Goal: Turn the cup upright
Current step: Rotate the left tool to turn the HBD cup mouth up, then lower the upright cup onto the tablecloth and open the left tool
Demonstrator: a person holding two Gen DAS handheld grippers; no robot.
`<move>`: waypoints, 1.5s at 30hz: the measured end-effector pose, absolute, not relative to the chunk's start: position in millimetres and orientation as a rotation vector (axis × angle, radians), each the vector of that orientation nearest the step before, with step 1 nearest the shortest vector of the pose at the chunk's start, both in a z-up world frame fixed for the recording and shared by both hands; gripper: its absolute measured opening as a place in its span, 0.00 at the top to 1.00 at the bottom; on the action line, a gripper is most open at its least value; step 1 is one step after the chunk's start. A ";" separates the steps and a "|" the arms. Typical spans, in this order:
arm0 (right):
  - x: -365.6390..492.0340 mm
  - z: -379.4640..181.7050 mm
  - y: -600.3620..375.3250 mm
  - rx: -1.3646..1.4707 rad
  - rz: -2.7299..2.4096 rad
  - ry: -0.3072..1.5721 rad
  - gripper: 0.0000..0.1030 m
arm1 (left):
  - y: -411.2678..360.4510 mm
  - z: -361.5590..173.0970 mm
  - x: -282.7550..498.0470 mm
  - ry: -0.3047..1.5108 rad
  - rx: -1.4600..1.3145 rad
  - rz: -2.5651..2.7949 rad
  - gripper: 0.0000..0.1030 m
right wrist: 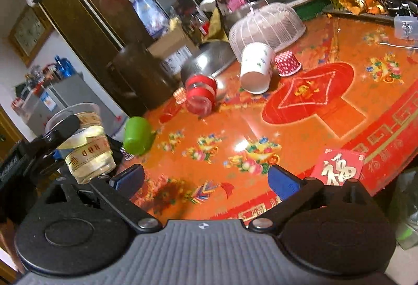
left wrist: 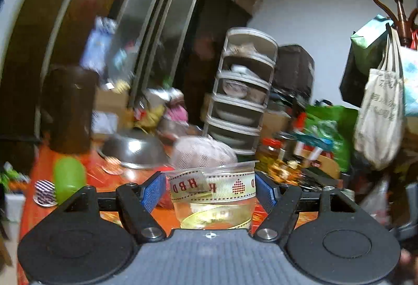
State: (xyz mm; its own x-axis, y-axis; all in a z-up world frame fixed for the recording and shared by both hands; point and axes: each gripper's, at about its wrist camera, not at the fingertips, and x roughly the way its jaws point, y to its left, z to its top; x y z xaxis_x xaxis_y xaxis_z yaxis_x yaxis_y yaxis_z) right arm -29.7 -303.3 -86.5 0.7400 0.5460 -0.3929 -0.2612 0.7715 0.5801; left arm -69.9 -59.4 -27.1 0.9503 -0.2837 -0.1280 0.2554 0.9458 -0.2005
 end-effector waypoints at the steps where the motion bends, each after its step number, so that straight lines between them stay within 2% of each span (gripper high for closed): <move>1: -30.9 -88.5 -304.1 0.533 0.474 0.580 0.01 | -61.8 -31.7 -71.8 0.144 -0.172 -0.262 0.27; 8: -51.4 -102.3 -313.9 0.587 0.464 0.516 0.01 | -92.8 -65.4 -77.5 0.050 -0.025 -0.062 0.27; 21: -78.9 -122.0 -329.8 0.662 0.421 0.473 0.01 | -105.4 -88.5 -51.4 0.218 0.012 -0.004 0.28; 30: -78.7 -125.0 -323.5 0.648 0.433 0.478 0.01 | -104.2 -91.6 -50.0 0.274 0.020 -0.005 0.29; 31: -78.4 -125.3 -322.5 0.647 0.435 0.480 0.01 | -104.2 -91.8 -49.8 0.282 0.021 -0.005 0.34; 45: -78.4 -121.3 -311.2 0.611 0.452 0.483 0.01 | -96.7 -100.5 -59.0 0.336 -0.002 -0.032 0.32</move>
State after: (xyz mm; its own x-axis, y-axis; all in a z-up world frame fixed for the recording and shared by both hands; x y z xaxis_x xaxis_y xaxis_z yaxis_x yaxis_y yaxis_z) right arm -78.4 -311.2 -121.3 0.7959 0.5309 -0.2910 -0.2553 0.7301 0.6339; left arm -59.0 -96.7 -100.5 0.9435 -0.0321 -0.3297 0.0314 0.9995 -0.0073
